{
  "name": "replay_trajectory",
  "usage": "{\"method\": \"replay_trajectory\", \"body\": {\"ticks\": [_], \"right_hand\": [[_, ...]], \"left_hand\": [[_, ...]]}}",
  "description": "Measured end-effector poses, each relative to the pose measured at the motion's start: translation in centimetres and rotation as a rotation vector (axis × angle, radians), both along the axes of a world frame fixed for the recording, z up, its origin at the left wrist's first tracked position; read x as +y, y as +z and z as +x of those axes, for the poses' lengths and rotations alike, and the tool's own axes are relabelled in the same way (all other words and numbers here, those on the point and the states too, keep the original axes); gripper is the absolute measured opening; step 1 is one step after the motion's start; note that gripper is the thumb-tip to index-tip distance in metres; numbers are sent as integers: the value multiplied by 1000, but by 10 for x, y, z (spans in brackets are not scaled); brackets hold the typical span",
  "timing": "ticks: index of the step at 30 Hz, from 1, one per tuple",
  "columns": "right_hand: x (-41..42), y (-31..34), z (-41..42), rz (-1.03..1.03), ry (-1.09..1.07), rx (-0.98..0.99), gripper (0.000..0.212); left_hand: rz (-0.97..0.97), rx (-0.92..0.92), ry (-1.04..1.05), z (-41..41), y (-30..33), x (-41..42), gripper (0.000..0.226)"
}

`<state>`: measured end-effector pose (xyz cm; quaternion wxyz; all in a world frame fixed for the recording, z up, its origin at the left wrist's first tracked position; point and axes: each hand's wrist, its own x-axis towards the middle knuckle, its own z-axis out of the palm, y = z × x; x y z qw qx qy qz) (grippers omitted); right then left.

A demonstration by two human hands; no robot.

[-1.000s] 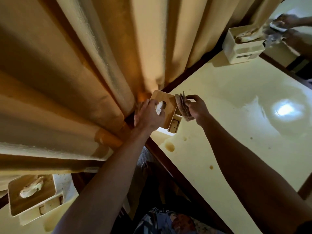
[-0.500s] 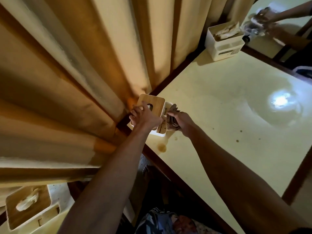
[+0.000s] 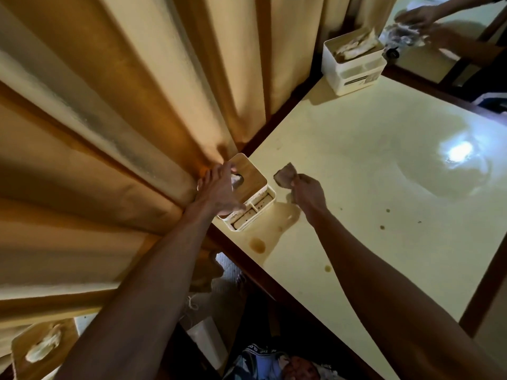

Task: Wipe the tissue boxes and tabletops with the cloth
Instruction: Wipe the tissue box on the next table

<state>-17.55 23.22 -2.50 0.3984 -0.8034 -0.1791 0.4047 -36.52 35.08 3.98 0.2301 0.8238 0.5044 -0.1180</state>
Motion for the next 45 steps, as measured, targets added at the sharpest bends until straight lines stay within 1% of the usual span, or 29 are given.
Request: {"method": "replay_trajectory", "body": {"ticks": [1,4,6,7,9,10,13,14,17,19,21,23,24,26,27,29,30,32,35,39,42,45], "right_hand": [[-4,8,-6,44,41,-35,34],[-20,15,-28,186,113,-44,22],[-28,13,-41,224,126,-8,23],[-28,11,-45,213,140,26,22],[-23,10,-50,204,175,42,32],[-18,11,-50,219,201,61,37],[10,16,-42,229,343,31,47],[23,17,-39,217,375,62,55],[74,8,-29,186,434,255,84],[119,-47,-11,185,501,349,89],[145,-62,-3,179,509,406,84],[146,-21,-11,127,431,442,68],[141,5,-15,127,395,407,60],[140,11,-14,120,362,372,53],[140,7,-13,111,334,380,55],[134,-3,-12,95,312,438,70],[125,-2,-12,98,322,442,72],[101,9,-16,103,303,425,64],[62,7,-18,106,277,410,62],[4,0,-37,210,224,331,53],[-16,-5,-58,230,86,275,60],[-19,-6,-72,271,-18,262,51]], "left_hand": [[-3,1,-17,1,0,2,108],[-18,8,-49,5,2,7,115],[-45,5,-23,5,4,10,129],[-71,8,9,4,4,13,141],[-105,20,49,1,4,17,161],[-99,30,39,0,3,18,164],[-67,43,-15,0,-3,17,154],[-63,32,-13,0,-3,16,151],[-54,31,-20,0,-2,16,148],[-38,32,-23,-1,-2,17,147],[-31,32,-18,-1,-4,15,143],[-26,34,-17,-2,-6,15,143],[-23,34,-20,-2,-7,16,143],[-23,33,-18,-4,-9,16,142],[-25,34,-14,-4,-9,16,141],[-17,39,-18,-4,-11,15,140],[-6,44,-22,-4,-11,14,140],[5,49,-26,-4,-11,13,140],[10,51,-22,-4,-12,13,140],[19,51,-25,-3,-10,11,138],[24,51,-21,-2,-7,9,137],[27,61,-22,0,-5,8,138]]}}
